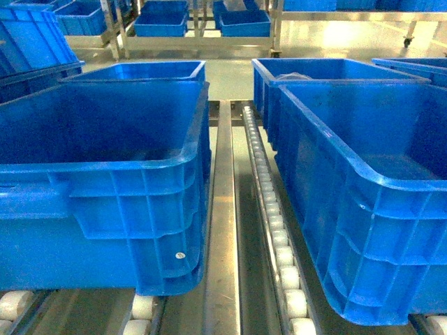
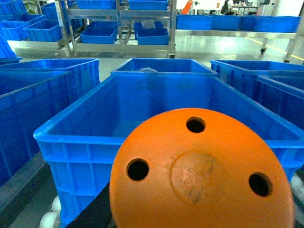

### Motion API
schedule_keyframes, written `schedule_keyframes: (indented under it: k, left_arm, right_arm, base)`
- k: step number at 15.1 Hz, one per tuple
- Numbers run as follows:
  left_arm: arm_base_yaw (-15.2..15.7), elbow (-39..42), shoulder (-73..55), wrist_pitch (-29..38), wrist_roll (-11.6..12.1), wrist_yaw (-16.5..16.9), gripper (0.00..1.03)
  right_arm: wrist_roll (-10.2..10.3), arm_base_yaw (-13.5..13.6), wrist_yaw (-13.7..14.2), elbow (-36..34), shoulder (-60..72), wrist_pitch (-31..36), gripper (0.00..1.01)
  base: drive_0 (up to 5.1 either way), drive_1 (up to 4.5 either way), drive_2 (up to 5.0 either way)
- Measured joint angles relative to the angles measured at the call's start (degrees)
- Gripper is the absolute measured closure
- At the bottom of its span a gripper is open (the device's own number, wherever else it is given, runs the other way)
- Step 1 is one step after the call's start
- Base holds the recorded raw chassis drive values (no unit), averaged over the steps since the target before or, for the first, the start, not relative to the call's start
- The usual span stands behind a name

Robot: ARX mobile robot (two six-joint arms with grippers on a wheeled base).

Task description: Sort blue parts and orange caps into right shelf containers

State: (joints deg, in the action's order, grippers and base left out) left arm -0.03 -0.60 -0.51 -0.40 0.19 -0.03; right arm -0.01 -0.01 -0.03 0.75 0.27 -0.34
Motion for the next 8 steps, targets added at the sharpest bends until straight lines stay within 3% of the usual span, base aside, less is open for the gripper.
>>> schedule_keyframes:
  k: [8]
  left_arm:
    - [0.0,0.0,0.0,0.0,0.0,0.0,0.60]
  right_arm:
    - [0.0,0.0,0.0,0.0,0.0,0.0,0.56]
  base:
    - [0.0,0.00,0.0]
